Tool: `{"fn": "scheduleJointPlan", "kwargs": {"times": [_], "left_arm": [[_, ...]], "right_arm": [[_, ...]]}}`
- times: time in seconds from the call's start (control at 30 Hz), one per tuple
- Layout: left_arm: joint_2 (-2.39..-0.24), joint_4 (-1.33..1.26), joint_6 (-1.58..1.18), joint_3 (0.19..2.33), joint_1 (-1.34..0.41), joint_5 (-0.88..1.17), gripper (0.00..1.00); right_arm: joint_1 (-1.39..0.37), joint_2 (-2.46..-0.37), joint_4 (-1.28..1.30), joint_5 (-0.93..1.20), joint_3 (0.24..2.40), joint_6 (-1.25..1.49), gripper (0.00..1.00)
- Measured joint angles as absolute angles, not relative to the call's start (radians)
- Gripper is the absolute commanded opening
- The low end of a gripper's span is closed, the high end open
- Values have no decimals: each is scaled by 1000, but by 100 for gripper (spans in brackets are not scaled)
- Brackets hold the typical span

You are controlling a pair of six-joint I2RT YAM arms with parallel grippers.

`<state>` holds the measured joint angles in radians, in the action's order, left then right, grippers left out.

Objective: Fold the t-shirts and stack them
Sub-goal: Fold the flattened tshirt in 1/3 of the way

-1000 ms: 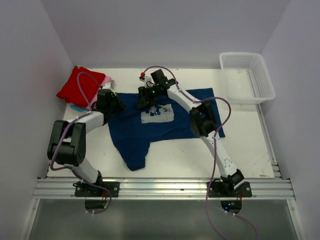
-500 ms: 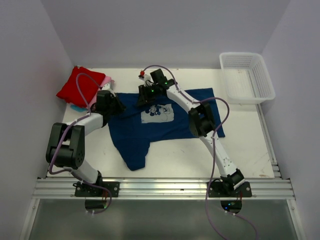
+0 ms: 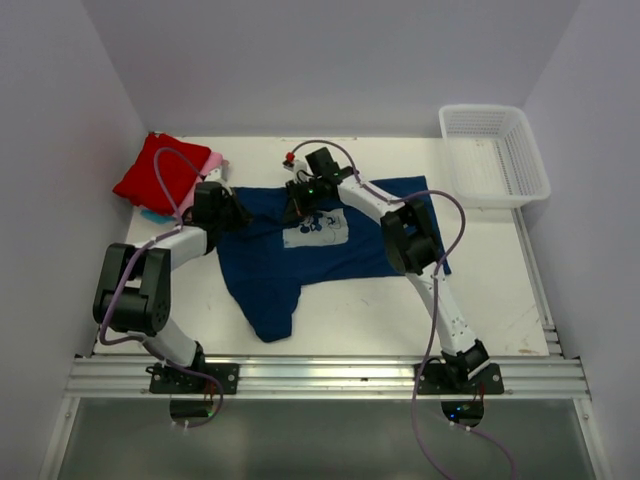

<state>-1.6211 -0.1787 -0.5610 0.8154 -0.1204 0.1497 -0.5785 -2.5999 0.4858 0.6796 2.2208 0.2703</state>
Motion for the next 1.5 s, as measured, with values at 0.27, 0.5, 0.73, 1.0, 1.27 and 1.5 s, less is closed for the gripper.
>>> {"fn": "scheduleJointPlan", "kwargs": {"times": [0.27, 0.5, 0.73, 1.0, 1.27, 1.5], "left_arm": [[-1643, -179, -560, 815, -120, 150, 0], [-1649, -179, -557, 815, -120, 149, 0], [-1655, -179, -556, 815, -120, 149, 0], [-1658, -178, -556, 815, -120, 147, 0], [-1658, -177, -546, 817, -120, 106, 0], [-1704, -181, -538, 878, -76, 71, 0]], "right_arm": [[-581, -2401, 418, 676, 1980, 256, 0], [-583, -2331, 388, 677, 1880, 236, 4], [-598, -2285, 396, 661, 1743, 204, 21], [-639, -2167, 418, 615, 1617, 169, 99], [-644, -2094, 412, 562, 1596, 160, 99], [-646, -2072, 410, 519, 1569, 163, 99]]}}
